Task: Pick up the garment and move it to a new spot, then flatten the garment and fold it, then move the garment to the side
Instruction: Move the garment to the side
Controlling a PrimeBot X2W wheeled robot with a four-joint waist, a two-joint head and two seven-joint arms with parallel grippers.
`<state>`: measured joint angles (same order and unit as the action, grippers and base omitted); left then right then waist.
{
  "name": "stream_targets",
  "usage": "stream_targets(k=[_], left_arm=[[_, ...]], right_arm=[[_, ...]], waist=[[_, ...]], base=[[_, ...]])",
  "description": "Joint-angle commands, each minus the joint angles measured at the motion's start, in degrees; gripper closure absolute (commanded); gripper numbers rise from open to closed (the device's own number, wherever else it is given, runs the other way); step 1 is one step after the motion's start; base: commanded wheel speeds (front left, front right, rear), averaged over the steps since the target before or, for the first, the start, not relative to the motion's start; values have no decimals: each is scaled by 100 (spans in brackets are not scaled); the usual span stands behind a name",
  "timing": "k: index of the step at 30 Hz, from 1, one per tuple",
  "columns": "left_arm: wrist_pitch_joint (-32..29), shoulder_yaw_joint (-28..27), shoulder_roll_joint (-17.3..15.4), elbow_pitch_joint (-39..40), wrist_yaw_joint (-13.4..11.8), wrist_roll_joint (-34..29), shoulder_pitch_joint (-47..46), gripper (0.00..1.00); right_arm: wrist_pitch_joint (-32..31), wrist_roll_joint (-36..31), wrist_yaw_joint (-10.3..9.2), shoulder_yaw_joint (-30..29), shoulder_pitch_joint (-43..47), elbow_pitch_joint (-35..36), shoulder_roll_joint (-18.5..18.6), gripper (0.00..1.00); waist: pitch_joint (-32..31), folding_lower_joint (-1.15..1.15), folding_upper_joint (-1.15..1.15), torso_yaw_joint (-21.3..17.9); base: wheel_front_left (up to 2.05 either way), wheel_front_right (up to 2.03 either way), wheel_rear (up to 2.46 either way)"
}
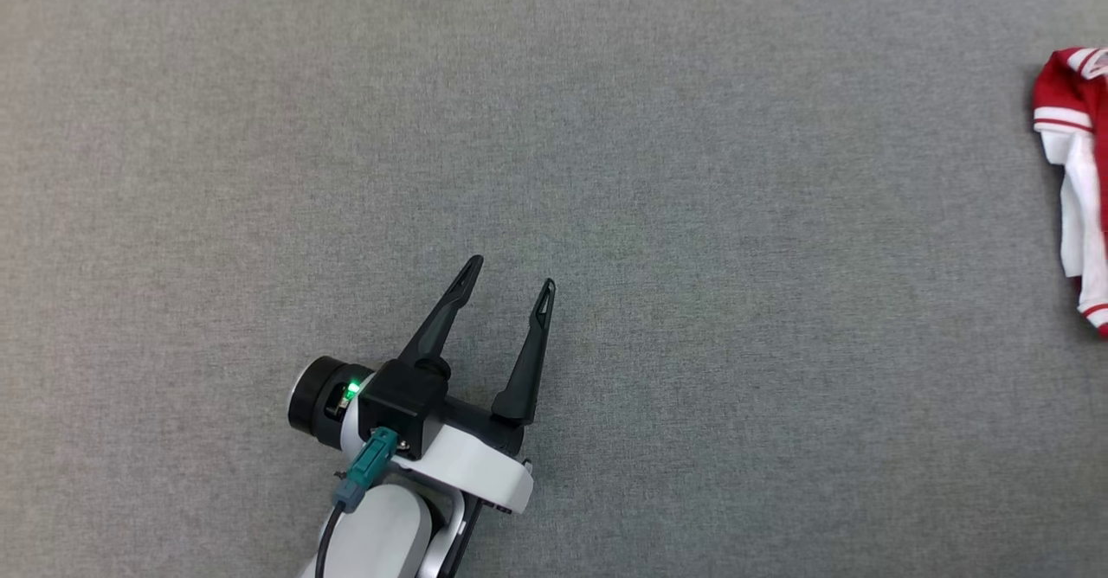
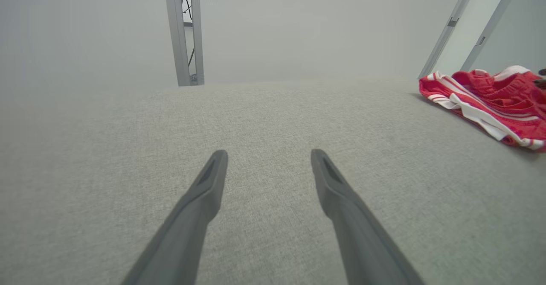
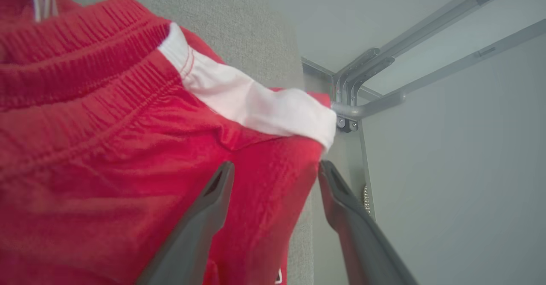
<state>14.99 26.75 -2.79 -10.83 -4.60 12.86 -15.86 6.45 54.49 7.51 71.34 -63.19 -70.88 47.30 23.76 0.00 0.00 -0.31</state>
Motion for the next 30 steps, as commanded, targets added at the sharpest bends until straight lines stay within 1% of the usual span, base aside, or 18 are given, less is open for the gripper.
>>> stream_targets(k=[1,6,10,15,18,20,21,24,27,29,30], left_arm=[[19,-25,-28,4,-20,39,51,0],[19,-71,-28,11,-39,86,186,0],[19,-142,-30,22,-41,113,335,0],[19,-314,-29,56,-76,63,604,0],[19,-520,-29,85,-87,17,798,0],[19,-693,-28,116,-86,-32,925,0],[18,-791,-28,145,-85,-46,981,0],[18,-1091,-30,243,-74,-9,1164,0],[18,-1397,-25,450,-51,-108,1227,0],[18,-1574,-31,568,-47,-159,1317,0],[18,-1574,-31,568,-47,-159,1317,0]], right_arm=[[-66,4,-5,-13,-79,-21,-66,0],[-48,-320,-5,49,-400,-11,-229,0],[208,-389,-5,17,-550,200,-470,0],[691,-85,-5,-233,-240,816,-688,0],[852,213,-5,-577,-8,1369,-713,0],[879,273,-6,-925,170,1787,-705,0],[880,230,-6,-1203,262,2076,-692,0],[874,60,-6,-2261,962,2791,-737,0],[877,-332,-5,-3497,1809,3575,-978,0],[877,-816,-5,-4270,2497,4077,-1215,0],[877,-816,-5,-4270,2497,4077,-1215,0]], waist=[[-151,0,0,-33],[-487,0,0,-72],[-809,0,0,-80],[-1320,0,0,-63],[-1637,0,0,-46],[-1838,0,0,-32],[-1927,0,0,-23],[-2178,0,0,32],[-2336,0,0,121],[-2410,0,0,175],[-2410,0,0,175]], base=[[0,0,0],[0,0,0],[0,0,0],[0,0,0],[0,0,0],[0,0,0],[0,0,0],[0,0,0],[0,0,0],[0,0,0],[0,0,0]])
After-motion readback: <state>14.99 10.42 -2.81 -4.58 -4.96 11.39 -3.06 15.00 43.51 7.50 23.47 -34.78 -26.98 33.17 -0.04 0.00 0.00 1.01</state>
